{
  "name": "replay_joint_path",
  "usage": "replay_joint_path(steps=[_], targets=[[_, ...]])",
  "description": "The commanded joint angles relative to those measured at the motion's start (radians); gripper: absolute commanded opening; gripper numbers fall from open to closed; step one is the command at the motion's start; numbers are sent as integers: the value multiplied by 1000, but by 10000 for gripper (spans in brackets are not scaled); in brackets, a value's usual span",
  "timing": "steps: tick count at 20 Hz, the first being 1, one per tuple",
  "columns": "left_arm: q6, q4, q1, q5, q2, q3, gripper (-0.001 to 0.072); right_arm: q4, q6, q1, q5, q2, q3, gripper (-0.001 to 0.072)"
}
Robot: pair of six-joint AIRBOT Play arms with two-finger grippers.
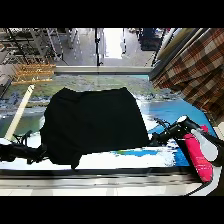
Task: Fold the clothes and pants, and hang the long-sleeved shirts on hangers.
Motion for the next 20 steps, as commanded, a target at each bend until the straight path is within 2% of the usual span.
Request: replay_joint_path(steps=[1,2,4,7,8,10,12,14,15,17,18,20], targets=[[92,-114,23,-75,27,10,10,69,-19,3,56,45,-8,16],[117,-173,47,-148,48,48,10,82,-21,3,69,94,-8,15],[161,-399,111,-322,105,180,8,101,-23,3,76,243,5,14],[153,-931,209,-492,197,486,7,109,-1,3,90,534,134,14],[118,-1128,235,-496,221,594,7,106,4,3,79,643,210,14],[111,-1504,275,-434,260,808,7,60,35,3,-14,843,379,13],[109,-1780,288,-281,290,984,8,-43,84,3,-138,1008,556,13],[112,-1986,297,-127,310,1125,9,-124,112,3,-270,1121,712,13],[126,-2030,301,-66,316,1170,9,-143,113,3,-344,1154,777,13],[133,-2023,309,9,316,1217,9,-143,118,3,-454,1170,877,12],[132,-1965,309,14,310,1217,9,-136,117,3,-497,1160,904,12],[80,-1707,303,14,268,1217,9,-114,117,3,-505,1115,897,12]])
